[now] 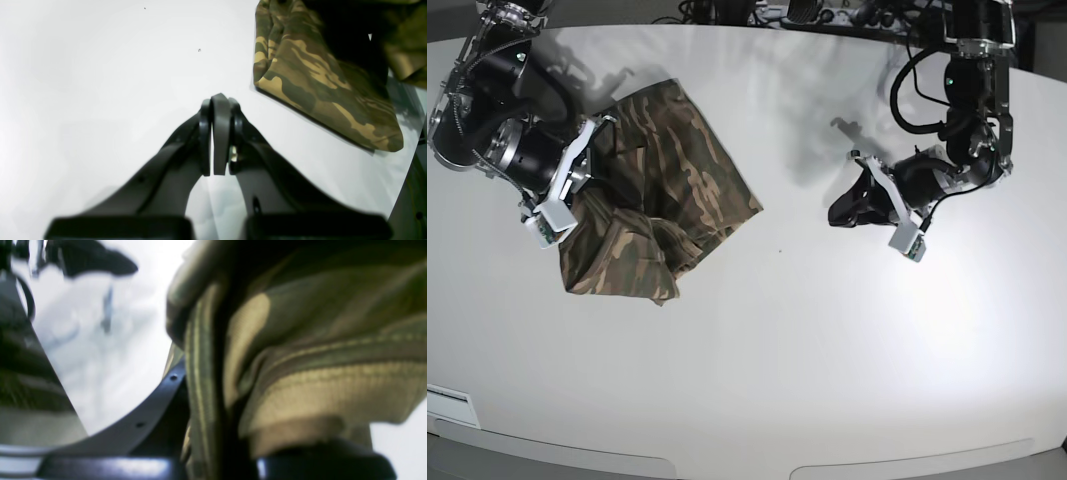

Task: Fold the T-shirt properly
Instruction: 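Flip the folded bundle over with the right gripper, collar side up, then grasp the bundle edges with both grippers and square it flat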

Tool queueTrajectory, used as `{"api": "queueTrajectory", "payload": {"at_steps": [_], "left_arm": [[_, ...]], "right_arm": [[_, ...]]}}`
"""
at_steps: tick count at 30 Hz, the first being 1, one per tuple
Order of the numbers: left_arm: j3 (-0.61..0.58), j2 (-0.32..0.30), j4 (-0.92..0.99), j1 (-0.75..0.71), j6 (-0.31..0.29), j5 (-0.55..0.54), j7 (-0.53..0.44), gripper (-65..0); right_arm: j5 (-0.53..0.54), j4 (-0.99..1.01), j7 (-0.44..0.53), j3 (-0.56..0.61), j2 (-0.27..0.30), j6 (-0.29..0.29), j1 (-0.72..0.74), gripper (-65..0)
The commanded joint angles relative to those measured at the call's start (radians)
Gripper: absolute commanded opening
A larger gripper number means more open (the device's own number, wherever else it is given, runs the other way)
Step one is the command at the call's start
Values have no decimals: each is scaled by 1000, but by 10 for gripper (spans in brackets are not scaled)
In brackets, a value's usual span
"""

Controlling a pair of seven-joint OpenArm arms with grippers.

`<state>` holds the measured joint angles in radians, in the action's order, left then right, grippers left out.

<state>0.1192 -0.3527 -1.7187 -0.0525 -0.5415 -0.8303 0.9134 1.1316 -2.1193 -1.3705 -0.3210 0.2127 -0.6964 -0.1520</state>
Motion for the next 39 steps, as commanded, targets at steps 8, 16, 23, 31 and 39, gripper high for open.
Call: {"api": "queueTrajectory", "payload": {"at_steps": [8,16,23,31,39], "left_arm": [[6,-11,-15,17,-5,-17,-23,-624],[6,-11,-15,17,-8,-17,-23,-624],[6,-33,-18,23,-115,-107,-9,-650],[-23,-11,-32,82,-157,-611,278,-650],[-309,113,-32,86,-157,-540,284,-650]], "right_arm": [[123,57,22,172,42,-2,12,-220],[248,30,19,246,62,-2,44,-185],[76,31,56,246,77,-2,162,-650],[-206,121,291,250,105,-2,270,-650],[-206,479,324,361,117,-2,467,-650]]}}
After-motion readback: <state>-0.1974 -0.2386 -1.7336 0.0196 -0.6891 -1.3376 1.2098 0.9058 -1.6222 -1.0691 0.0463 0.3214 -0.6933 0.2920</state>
